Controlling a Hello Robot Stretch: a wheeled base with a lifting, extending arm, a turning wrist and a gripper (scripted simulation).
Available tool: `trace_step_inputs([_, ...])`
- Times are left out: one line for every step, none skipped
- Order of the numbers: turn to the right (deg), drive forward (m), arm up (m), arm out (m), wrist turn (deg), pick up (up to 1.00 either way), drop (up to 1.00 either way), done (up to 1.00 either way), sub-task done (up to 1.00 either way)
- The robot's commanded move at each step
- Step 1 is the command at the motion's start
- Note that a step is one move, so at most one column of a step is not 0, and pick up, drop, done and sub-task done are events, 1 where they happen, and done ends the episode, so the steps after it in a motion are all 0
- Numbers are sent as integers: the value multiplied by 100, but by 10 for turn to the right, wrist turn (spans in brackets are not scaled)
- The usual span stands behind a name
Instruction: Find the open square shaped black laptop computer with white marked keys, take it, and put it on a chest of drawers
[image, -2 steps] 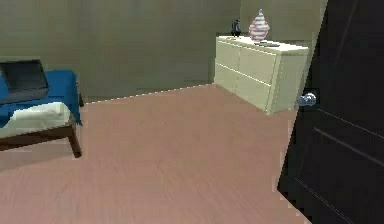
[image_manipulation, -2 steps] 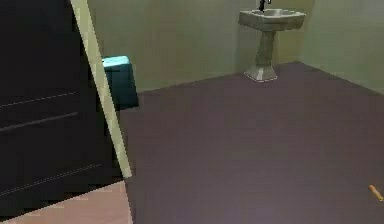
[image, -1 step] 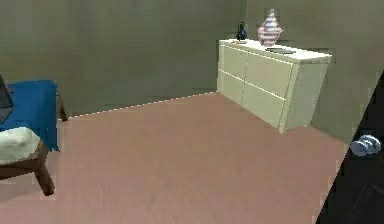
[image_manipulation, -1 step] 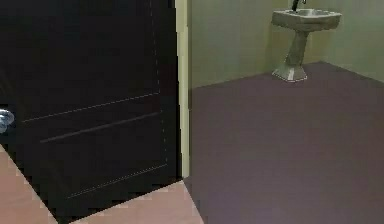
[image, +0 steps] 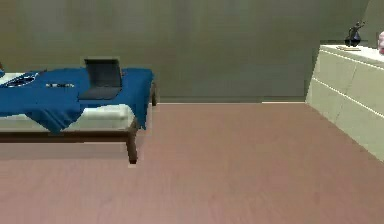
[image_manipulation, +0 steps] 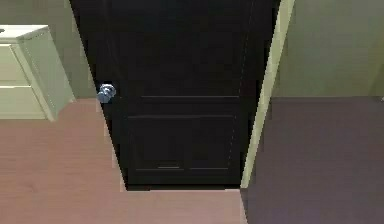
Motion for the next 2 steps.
trace_step_inputs([0,100,0,0,0,0,0,0,0])
trace_step_inputs([0,50,0,0,0,0,0,0,0])
